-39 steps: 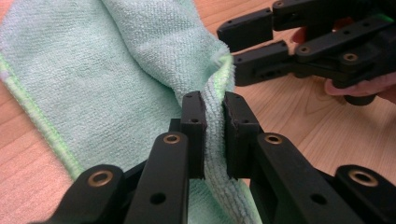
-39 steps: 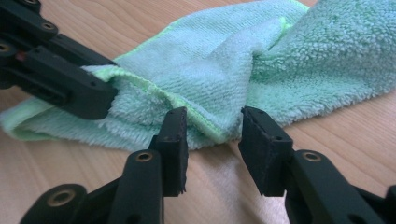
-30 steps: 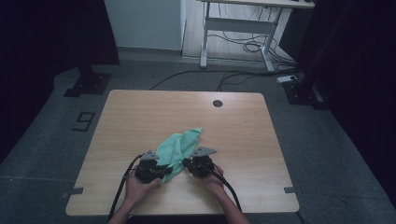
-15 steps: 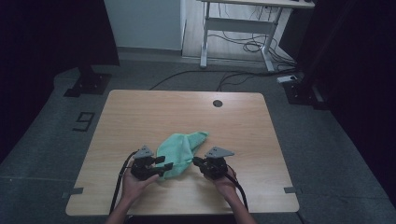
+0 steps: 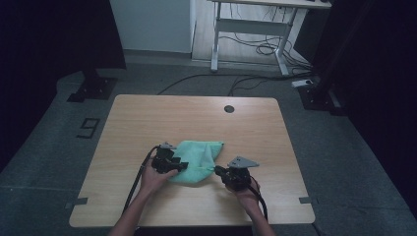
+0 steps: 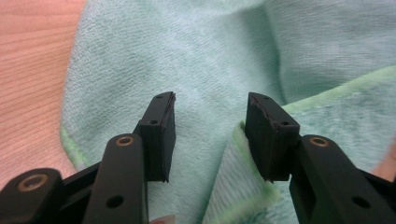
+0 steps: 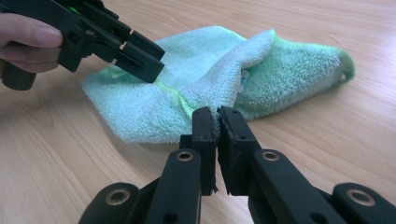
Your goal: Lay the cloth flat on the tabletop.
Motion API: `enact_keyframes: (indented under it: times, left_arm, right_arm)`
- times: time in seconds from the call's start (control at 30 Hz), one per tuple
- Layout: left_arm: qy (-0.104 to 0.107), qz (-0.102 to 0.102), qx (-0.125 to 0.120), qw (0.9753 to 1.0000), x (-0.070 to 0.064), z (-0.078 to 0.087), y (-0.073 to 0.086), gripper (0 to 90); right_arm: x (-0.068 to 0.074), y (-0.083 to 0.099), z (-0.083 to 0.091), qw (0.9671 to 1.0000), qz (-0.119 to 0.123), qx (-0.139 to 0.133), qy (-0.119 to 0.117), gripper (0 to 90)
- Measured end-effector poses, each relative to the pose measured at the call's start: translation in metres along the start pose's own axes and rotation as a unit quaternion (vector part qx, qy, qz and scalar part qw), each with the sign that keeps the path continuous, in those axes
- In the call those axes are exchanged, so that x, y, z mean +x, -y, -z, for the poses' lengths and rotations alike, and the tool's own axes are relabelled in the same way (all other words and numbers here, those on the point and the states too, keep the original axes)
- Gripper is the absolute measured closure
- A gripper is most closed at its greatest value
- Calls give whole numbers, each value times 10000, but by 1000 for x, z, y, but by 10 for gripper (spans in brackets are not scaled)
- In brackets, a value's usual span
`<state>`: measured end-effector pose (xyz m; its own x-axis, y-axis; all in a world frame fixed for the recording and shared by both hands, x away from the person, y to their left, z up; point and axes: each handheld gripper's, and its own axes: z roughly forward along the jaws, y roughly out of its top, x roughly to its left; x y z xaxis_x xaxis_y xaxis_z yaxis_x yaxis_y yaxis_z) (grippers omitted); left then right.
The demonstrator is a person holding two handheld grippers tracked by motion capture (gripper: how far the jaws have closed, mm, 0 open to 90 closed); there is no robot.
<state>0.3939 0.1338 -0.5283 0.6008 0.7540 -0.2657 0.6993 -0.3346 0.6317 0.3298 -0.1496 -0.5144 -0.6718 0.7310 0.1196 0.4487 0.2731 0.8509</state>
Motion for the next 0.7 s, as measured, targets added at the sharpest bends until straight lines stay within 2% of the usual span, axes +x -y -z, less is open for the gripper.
enact_keyframes:
  times: [0.07,0.23,0.27,0.43,0.5,0.57,0.6,0.63,0.67,0.7]
  left_arm:
    - [-72,-10,110,9999,1,-4,1,533]
    - [-101,6,23,9999,1,-4,5,548]
    - [-105,18,-7,9999,1,-4,6,550]
    - [-190,-60,-32,9998,-2,-3,9,553]
    - [-200,-68,-28,9998,-2,-3,9,553]
    - [-195,-48,-22,9998,-2,-2,10,553]
    - [-186,-43,-18,9998,-2,-2,10,553]
    - [-186,-43,-18,9998,-2,-2,10,553]
    - [-188,-44,-9,9998,-2,-1,10,554]
    - [-187,-32,-20,9998,-2,-1,11,554]
  right_arm:
    - [1,3,6,10000,-10,17,57,845]
    - [9,13,27,9999,44,2,135,844]
    - [17,21,39,10000,51,-28,53,840]
    - [31,39,57,9998,165,87,-76,796]
    - [28,44,65,9999,74,-2,-134,729]
    - [19,47,70,10000,-44,-49,67,703]
    - [13,48,71,9998,-154,-3,134,679]
    - [13,48,71,9998,-154,-3,134,679]
    - [0,51,68,9991,-337,119,212,605]
    - [-4,53,65,9988,-376,184,245,594]
